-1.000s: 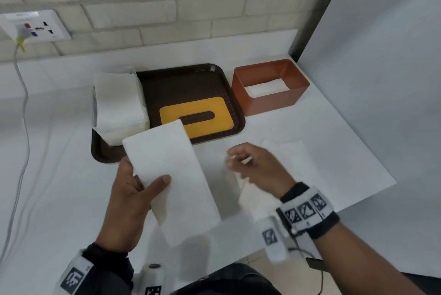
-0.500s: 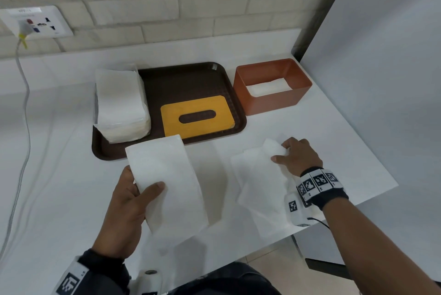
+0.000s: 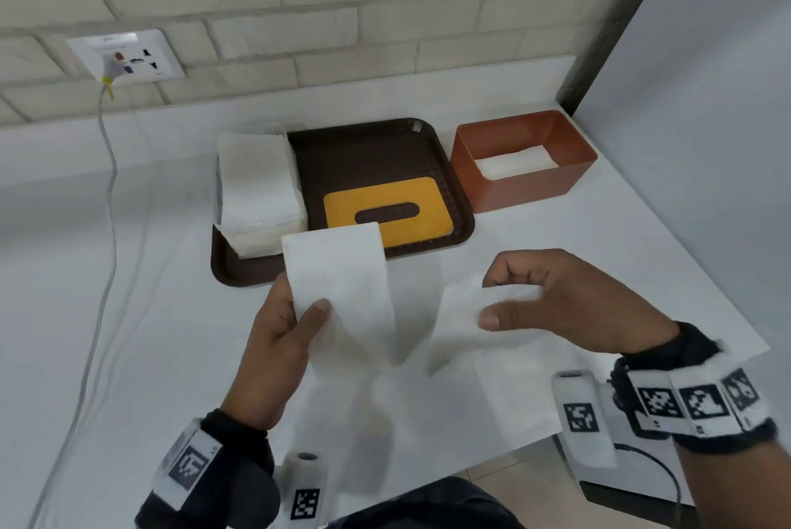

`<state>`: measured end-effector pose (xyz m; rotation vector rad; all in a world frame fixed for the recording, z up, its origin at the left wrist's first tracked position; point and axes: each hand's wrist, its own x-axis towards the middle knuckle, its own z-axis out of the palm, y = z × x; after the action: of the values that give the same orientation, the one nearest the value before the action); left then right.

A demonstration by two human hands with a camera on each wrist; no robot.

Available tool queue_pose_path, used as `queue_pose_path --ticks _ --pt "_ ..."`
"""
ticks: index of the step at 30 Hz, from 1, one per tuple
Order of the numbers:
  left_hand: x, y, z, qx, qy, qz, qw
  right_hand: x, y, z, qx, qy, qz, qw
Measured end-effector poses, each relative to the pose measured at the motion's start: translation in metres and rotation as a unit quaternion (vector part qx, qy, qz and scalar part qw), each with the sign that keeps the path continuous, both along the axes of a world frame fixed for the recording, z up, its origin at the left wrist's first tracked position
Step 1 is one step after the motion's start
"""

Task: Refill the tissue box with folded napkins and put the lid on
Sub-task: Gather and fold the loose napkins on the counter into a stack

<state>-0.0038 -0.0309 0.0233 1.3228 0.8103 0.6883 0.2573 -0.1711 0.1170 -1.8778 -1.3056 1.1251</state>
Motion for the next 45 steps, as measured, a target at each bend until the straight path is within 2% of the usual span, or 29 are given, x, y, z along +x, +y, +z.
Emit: queue_pose_path --ticks 2,4,8,15,19,22,26,29,31,33,34,36,39,40,43,45 --pt "0.006 -0.001 0.003 0.013 0.008 -0.021 1.0 -0.017 0.005 0.02 0.014 0.033 0.042 0.998" --pt "0.012 -0.005 0.007 0.006 0.005 -0.04 0.999 -0.03 0.016 0.028 0.039 0.045 0.05 0.997" --pt "0.02 -0.018 0.017 -0.017 -0.017 -0.062 0.998 -0.045 0.044 0.009 0.095 -0.029 0.015 0.995" --pt "0.012 -0.028 0.018 -0.07 -0.018 -0.002 0.997 -0.058 0.065 -0.021 0.119 -0.107 -0.017 0.987" --pt "0.006 -0.026 0.016 -0.027 -0.022 -0.04 0.999 -0.065 0.07 -0.028 0.126 -0.119 -0.016 0.985" --pt "0.005 -0.023 0.015 0.03 0.007 -0.071 0.997 -0.068 0.071 -0.028 0.132 -0.115 -0.016 0.984" --pt "0.004 -0.021 0.013 0.059 0.025 -0.09 0.994 -0.07 0.071 -0.029 0.146 -0.129 -0.019 0.981" --pt "0.004 -0.019 0.014 0.048 -0.005 -0.073 0.996 -0.066 0.068 -0.034 0.17 -0.104 -0.101 0.975" --pt "0.003 -0.016 0.016 0.028 -0.043 -0.044 0.998 -0.062 0.061 -0.037 0.14 -0.038 -0.144 0.979" --pt "0.001 -0.014 0.019 0.034 -0.071 -0.023 0.997 -0.063 0.052 -0.046 0.088 0.038 -0.123 0.988" --pt "0.001 -0.013 0.02 0.056 -0.073 -0.02 0.996 -0.066 0.048 -0.051 0.075 0.051 -0.099 0.991" --pt "0.001 -0.013 0.021 0.106 -0.062 -0.027 0.992 -0.073 0.04 -0.062 0.073 0.038 -0.065 0.994" --pt "0.001 -0.013 0.023 0.147 -0.032 -0.049 0.987 -0.077 0.037 -0.069 0.107 0.008 -0.073 0.992" --pt "0.0 -0.013 0.023 0.155 -0.026 -0.051 0.986 -0.082 0.041 -0.066 0.136 -0.001 -0.072 0.988" --pt "-0.001 -0.012 0.021 0.172 -0.033 -0.053 0.983 -0.083 0.04 -0.061 0.142 0.001 -0.079 0.987" --pt "-0.003 -0.011 0.015 0.165 -0.041 -0.056 0.984 -0.08 0.042 -0.072 0.142 0.005 -0.069 0.987"
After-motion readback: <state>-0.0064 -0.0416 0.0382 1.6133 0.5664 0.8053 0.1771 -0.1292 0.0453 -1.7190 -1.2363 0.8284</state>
